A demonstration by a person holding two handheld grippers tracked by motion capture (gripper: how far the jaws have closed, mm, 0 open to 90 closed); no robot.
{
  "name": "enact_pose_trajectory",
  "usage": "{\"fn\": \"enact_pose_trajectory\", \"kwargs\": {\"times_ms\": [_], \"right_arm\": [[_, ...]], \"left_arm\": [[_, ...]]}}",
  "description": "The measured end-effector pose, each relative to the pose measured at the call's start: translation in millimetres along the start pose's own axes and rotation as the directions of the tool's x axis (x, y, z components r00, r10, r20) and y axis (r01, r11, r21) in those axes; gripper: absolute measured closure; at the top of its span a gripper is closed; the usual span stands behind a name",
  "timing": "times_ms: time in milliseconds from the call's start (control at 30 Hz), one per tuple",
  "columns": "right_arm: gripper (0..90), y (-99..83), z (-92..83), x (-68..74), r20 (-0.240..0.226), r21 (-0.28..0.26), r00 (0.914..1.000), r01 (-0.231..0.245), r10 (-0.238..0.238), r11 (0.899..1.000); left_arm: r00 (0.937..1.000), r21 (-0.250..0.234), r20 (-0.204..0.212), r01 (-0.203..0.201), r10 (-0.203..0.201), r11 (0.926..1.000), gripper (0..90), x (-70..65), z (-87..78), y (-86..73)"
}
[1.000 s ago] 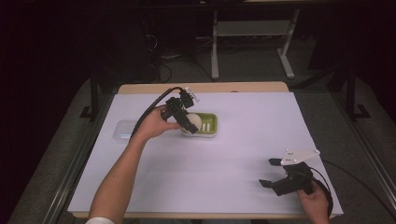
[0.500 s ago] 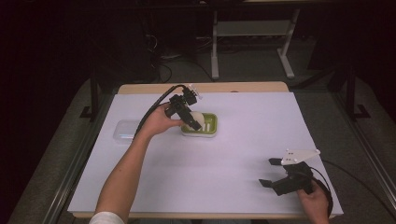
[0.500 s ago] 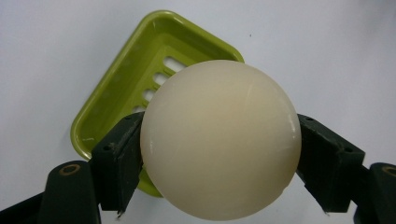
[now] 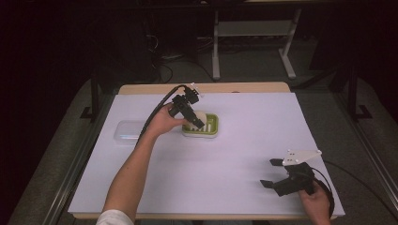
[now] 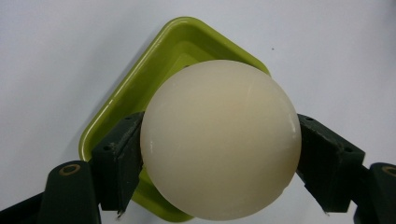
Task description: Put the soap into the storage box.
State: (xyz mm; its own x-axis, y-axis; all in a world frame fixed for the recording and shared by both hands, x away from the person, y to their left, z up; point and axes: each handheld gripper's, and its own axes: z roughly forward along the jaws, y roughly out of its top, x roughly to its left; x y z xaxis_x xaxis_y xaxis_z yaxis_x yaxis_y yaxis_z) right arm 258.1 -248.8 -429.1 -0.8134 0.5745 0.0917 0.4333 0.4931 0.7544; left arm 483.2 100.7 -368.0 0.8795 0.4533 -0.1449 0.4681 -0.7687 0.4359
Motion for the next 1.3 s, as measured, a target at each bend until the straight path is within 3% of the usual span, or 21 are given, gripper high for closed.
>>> {"fn": "enact_pose_trajectory", "kwargs": {"times_ms": [100, 267, 633, 1300], "right_arm": [[13.6, -0.2, -0.4, -0.1, 0.0, 0.001, 1.0, -0.004, 0.004, 1.0], [13.6, -0.8, 0.0, -1.1, 0.0, 0.0, 1.0, 0.003, -0.003, 1.0], [13.6, -0.5, 0.1, 0.0, 0.0, 0.004, 1.0, -0.001, 0.001, 1.0], [13.6, -1.0, 0.5, 0.4, -0.004, 0.007, 1.0, 0.004, -0.004, 1.0]], "left_arm": [[0.9998, -0.014, -0.003, 0.018, -0.018, 0.9997, 23.4, 2.1, 4.7, 0.6], [0.9999, -0.002, -0.004, 0.014, -0.014, 0.9999, 23.3, 3.6, 10.5, 1.8], [0.9989, 0.003, -0.005, 0.046, -0.046, 0.9989, 23.3, 8.0, 23.3, 1.9], [0.9975, 0.003, -0.017, 0.069, -0.069, 0.9976, 23.2, 12.6, 31.0, 0.1]]}}
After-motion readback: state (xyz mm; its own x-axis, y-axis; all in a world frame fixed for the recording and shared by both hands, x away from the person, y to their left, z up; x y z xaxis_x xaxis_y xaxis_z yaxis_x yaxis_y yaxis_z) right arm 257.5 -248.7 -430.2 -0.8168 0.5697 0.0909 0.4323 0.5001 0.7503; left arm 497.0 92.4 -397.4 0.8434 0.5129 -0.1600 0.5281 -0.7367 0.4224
